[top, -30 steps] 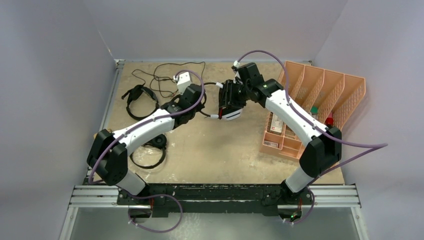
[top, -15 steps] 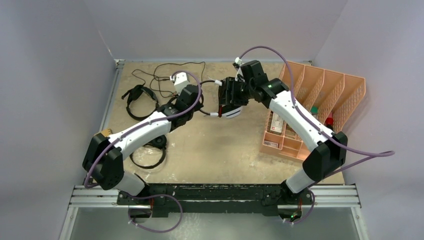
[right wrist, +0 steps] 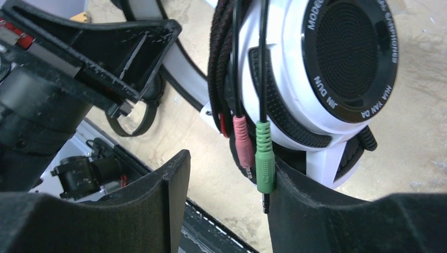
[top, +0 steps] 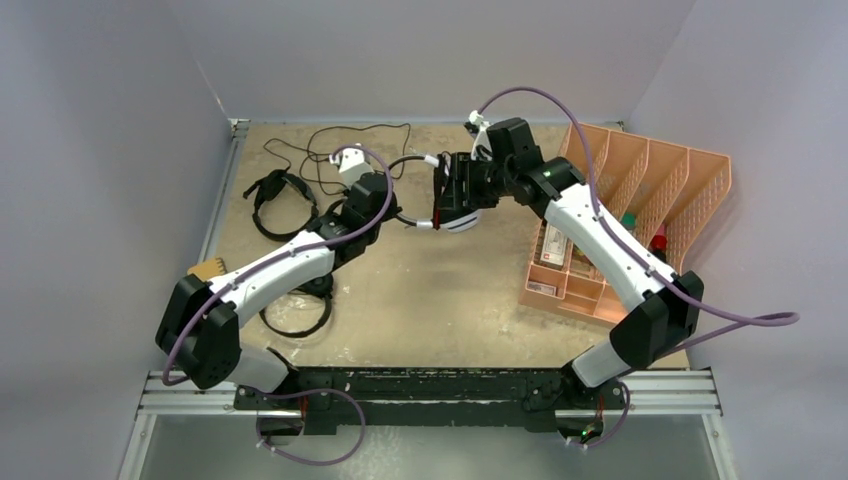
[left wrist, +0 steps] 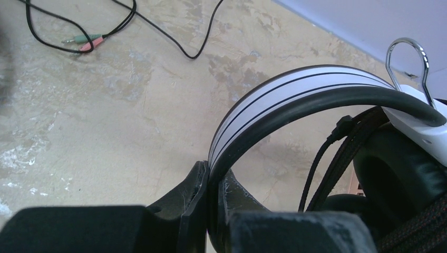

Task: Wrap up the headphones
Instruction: Wrap the headphones cable around the headphones.

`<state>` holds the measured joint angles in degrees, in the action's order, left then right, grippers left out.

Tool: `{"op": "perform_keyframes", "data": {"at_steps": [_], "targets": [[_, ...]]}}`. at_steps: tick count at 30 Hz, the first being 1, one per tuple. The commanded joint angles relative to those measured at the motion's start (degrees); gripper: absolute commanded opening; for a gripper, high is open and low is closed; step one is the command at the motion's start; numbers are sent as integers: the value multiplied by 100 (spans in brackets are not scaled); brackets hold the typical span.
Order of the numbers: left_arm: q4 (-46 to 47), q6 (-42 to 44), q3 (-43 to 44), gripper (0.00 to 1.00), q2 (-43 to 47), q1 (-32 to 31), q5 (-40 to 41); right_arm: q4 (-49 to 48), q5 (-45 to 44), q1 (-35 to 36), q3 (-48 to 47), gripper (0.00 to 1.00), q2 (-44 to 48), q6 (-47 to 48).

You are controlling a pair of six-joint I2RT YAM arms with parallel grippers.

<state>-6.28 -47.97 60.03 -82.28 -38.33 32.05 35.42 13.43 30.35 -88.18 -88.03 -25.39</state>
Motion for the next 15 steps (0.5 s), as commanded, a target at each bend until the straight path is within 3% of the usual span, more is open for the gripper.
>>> {"op": "perform_keyframes", "data": {"at_steps": [1, 8, 15], "targets": [[1596, -140, 61, 0, 493, 119, 110, -202, 497, -20, -94, 56, 327, 186], [2014, -66, 134, 0, 483, 275, 183, -467, 1305, -20, -80, 65, 449, 237], [2653, -127, 109, 0, 502, 462, 177, -356, 1321, -20, -158, 79, 824, 506]]}}
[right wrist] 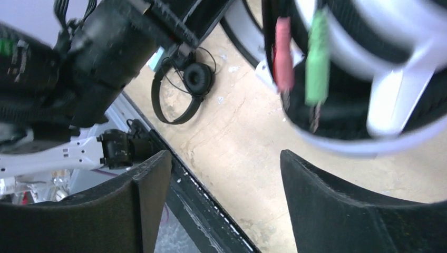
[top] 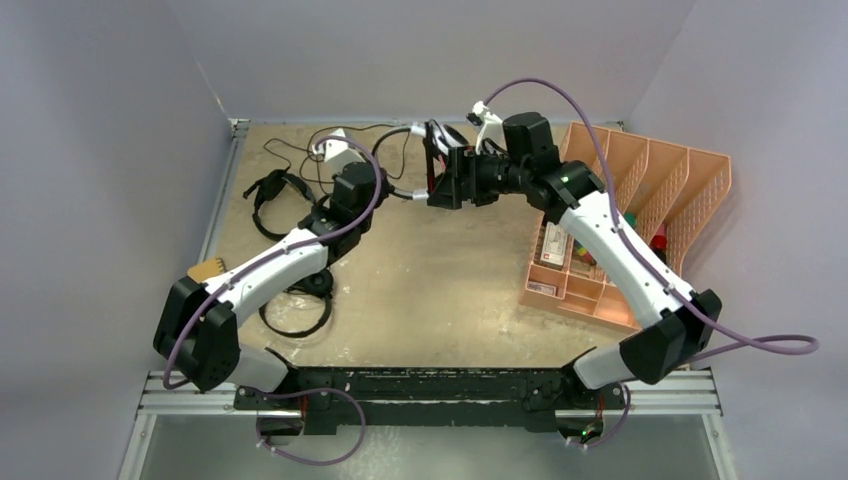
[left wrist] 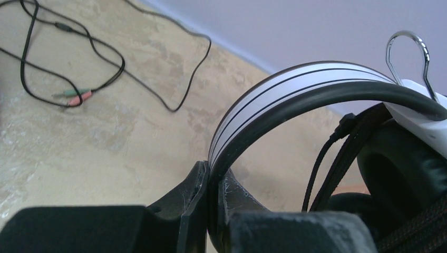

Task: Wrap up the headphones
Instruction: Wrap the headphones cable around the headphones.

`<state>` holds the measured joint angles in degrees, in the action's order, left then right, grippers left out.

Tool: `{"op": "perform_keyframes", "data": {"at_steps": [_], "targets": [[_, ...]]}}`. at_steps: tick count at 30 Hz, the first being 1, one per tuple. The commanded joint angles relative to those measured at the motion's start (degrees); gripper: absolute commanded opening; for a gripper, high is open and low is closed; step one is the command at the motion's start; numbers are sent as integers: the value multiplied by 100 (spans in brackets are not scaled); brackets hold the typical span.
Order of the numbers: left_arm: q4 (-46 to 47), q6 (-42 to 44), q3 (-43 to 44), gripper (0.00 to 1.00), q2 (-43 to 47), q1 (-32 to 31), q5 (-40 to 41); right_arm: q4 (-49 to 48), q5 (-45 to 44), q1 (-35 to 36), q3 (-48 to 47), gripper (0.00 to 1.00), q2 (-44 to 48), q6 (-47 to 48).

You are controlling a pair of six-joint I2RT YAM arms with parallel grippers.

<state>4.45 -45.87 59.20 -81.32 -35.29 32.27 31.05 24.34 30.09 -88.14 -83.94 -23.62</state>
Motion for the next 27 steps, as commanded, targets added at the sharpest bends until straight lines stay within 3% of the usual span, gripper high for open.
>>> {"op": "perform_keyframes", "data": {"at_steps": [1, 9, 13, 19, 23, 27], "targets": [[1674, -336, 178, 0, 407, 174, 137, 242, 97, 11, -272, 80, 430, 445], [1814, -240, 191, 0, 460, 208, -3, 1160, -1462, -3, -1607, 83, 243, 1322], [1805, -123, 163, 0, 522, 209, -120, 1203, -1665, -1, -2430, 81, 20, 1662], [1644, 93, 105, 0, 715, 207, -288, 1302, -1698, -309, -3270, 88, -487, 1754], [700, -45, 353, 0, 909, 268, -464, 942, -1008, -875, -2757, 87, -368, 1469], [-1321, -630, 1001, 0, 707, 532, -1393, 302, -347, -1493, -1452, 88, 51, 1128]]}}
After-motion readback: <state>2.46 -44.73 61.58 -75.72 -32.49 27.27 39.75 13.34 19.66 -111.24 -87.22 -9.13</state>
